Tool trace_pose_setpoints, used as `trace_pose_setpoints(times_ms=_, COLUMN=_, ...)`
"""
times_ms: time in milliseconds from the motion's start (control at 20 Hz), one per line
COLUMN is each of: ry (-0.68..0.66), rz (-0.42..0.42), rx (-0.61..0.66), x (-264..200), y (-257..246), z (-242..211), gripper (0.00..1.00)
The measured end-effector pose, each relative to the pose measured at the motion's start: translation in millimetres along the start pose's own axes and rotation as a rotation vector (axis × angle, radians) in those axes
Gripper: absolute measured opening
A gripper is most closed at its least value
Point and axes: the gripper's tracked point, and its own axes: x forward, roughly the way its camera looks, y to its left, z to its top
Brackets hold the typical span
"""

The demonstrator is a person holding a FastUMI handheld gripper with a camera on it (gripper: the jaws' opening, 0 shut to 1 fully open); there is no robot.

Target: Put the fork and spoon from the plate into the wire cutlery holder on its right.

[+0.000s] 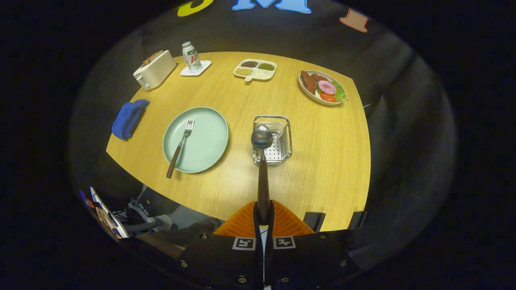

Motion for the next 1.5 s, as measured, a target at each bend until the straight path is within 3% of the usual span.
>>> trace_pose_setpoints(times_ms=550, ry=0.134, rz=-0.012, rx=-0.024, x=33.3, y=-10.5, z=25.8, gripper=0.03)
trace_pose_setpoints(times_ms=700, ry=0.114, rz=-0.017, rx=-0.024, x=32.8, y=-11.5, z=38.6, gripper=0.1)
trace_pose_setpoints(times_ms=1000, ry=0.016, rz=-0.028, rx=0.027, x=8.9, y=-21.4, z=59.3, gripper=0.14)
trace_pose_setpoints(times_ms=1050, ry=-0.015, rz=-0.045, rx=0.04, x=1.7, y=-26.3, z=62.5, gripper=0.25)
trace_pose_setpoints(times_ms=1100, ry=-0.037, rz=-0.066, rx=0.063, x=-6.9, y=-31.6, z=61.2, gripper=0.26)
trace_pose_setpoints(times_ms=1200, ry=-0.07, rz=-0.047, rx=0.113, x=-23.4, y=-27.2, z=58.1, gripper=0.42)
trace_pose_setpoints(times_ms=1250, ry=-0.078, rz=-0.017, rx=0.131, x=-30.3, y=-18.2, z=54.0, gripper=0.45)
trace_pose_setpoints(times_ms=1500, ry=-0.04, rz=0.144, rx=0.167, x=-44.9, y=41.6, z=29.2, gripper=0.45)
